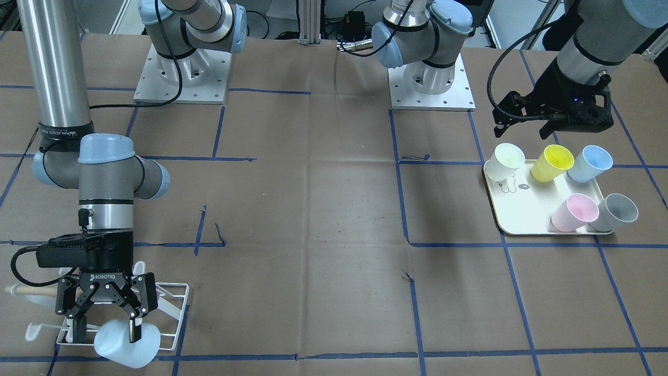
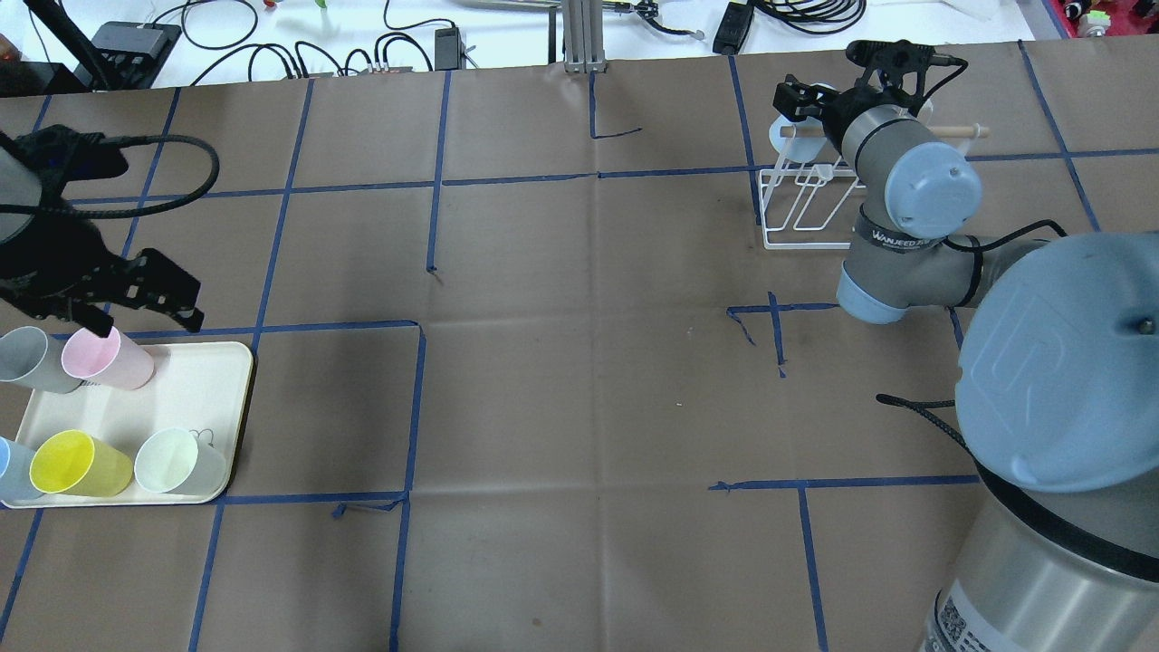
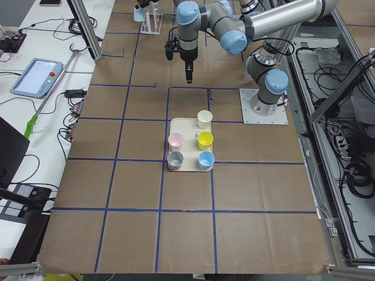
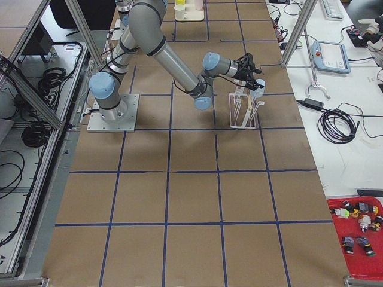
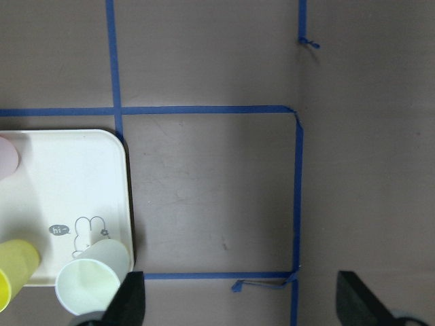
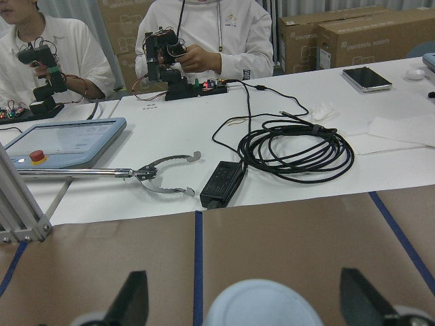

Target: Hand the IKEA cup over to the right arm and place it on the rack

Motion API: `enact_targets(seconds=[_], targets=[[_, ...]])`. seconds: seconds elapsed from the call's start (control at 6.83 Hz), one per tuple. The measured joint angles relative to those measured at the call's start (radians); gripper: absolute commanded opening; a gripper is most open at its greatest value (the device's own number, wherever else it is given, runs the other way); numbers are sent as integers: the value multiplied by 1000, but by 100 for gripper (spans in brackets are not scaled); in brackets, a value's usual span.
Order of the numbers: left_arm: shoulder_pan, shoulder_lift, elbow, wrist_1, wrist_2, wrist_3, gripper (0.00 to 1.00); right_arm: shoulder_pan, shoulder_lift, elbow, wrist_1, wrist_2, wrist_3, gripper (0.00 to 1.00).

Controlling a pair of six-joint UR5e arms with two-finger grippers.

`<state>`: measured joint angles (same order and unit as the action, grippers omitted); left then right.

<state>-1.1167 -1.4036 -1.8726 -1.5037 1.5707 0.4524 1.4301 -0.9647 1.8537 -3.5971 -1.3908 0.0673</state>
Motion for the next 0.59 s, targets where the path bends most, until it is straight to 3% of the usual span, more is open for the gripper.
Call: enact_targets(seconds=[0.29, 0.59], targets=[[133, 65, -85, 2, 19, 133, 99, 9, -58, -25, 20, 14, 6, 100], [182, 94, -140, 11, 51, 170, 99, 47, -133, -28, 58, 41, 25, 100]])
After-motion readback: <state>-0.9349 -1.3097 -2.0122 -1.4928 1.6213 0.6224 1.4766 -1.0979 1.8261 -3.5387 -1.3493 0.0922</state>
